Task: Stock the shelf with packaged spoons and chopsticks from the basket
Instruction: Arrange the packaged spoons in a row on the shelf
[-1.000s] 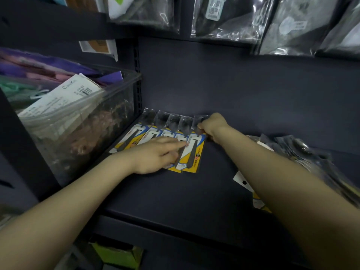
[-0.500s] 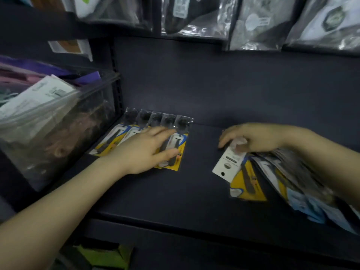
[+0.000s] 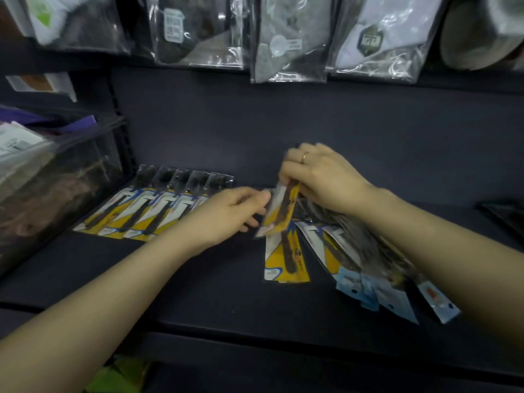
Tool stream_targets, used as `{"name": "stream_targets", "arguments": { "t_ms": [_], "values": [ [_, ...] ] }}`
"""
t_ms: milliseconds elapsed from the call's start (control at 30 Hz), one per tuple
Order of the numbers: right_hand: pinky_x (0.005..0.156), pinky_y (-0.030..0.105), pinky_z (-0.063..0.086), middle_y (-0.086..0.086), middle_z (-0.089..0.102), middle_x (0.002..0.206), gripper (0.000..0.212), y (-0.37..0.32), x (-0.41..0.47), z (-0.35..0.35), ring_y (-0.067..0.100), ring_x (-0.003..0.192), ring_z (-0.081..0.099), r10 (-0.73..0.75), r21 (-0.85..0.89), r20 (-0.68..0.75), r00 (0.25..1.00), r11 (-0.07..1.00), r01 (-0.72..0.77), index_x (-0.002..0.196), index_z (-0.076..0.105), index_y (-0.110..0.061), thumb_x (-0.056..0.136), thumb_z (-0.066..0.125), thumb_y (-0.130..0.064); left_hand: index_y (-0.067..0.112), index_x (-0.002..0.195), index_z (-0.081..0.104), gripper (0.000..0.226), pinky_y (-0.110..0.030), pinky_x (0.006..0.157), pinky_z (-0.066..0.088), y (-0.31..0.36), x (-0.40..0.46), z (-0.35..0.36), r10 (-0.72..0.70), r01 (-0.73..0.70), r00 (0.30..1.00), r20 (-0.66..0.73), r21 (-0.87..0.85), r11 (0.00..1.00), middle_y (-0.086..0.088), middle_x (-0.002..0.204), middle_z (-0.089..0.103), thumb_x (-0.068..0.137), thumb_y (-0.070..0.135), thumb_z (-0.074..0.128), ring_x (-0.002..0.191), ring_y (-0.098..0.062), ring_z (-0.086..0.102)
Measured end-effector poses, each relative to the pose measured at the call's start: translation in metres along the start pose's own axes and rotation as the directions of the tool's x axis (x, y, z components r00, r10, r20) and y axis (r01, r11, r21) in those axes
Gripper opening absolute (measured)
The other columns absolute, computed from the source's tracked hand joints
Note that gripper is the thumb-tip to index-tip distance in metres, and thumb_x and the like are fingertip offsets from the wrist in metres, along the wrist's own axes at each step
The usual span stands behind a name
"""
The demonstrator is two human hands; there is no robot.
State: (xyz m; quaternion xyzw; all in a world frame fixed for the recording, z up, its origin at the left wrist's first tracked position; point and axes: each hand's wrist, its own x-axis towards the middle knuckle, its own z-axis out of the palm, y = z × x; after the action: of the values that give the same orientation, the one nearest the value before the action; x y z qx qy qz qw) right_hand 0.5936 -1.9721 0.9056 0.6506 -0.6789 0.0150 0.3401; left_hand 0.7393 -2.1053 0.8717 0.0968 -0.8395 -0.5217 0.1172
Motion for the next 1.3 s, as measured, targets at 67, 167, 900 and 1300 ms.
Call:
{"name": "stream_targets", "arguments": {
  "t_ms": [67,167,900,1300],
  "values": [
    [0.061,0.031,0.03,0.009,0.063,0.079,0.012,-0.007,0.001,-0.004,0.026,0.074,0.051,-0.022,0.011,-0.158,0.987,1.0,0.024,0.079,0.061,-0.013,0.075,0.049,-0.012,0.014,0.094,0.065,0.031,-0.026,0.077,0.049,0.008,-0.002,0.007,-0.062,0.062,0.998,0.002,-0.117,0.991,-0.008,0.092,0.067,0.091,0.037,0.045,0.08,-0.015,0.061],
    [0.055,0.031,0.04,0.01,0.065,0.082,0.015,-0.021,-0.003,0.0,0.026,0.074,0.057,-0.121,0.067,-0.186,0.975,0.989,0.135,0.083,0.062,-0.01,0.074,0.051,-0.007,-0.001,0.105,0.062,0.034,-0.028,0.073,0.055,0.015,-0.008,0.016,-0.111,0.119,0.993,0.043,-0.358,0.926,-0.014,0.092,0.069,0.091,0.027,0.048,0.073,-0.016,0.066],
    [0.055,0.022,0.038,0.006,0.058,0.067,0.016,0.037,0.026,0.08,0.018,0.06,0.051,0.345,0.48,0.749,0.566,0.307,-0.822,0.093,0.066,0.003,0.082,0.066,-0.009,0.013,0.098,0.066,0.019,-0.034,0.077,0.045,-0.005,-0.08,-0.001,-0.342,0.23,0.787,-0.513,-0.27,0.935,-0.008,0.09,0.067,0.089,0.007,0.051,0.075,-0.02,0.06],
    [0.09,0.028,0.046,0.018,0.066,0.108,0.02,0.029,0.044,0.061,0.03,0.107,0.059,0.547,0.465,0.538,0.641,0.442,-0.767,0.101,0.067,0.003,0.085,0.058,-0.004,0.01,0.11,0.06,0.023,-0.032,0.089,0.045,-0.037,-0.078,-0.07,-0.272,0.286,0.856,-0.44,-0.035,0.957,-0.01,0.103,0.067,0.088,0.007,0.054,0.09,-0.02,0.061]
  ]
}}
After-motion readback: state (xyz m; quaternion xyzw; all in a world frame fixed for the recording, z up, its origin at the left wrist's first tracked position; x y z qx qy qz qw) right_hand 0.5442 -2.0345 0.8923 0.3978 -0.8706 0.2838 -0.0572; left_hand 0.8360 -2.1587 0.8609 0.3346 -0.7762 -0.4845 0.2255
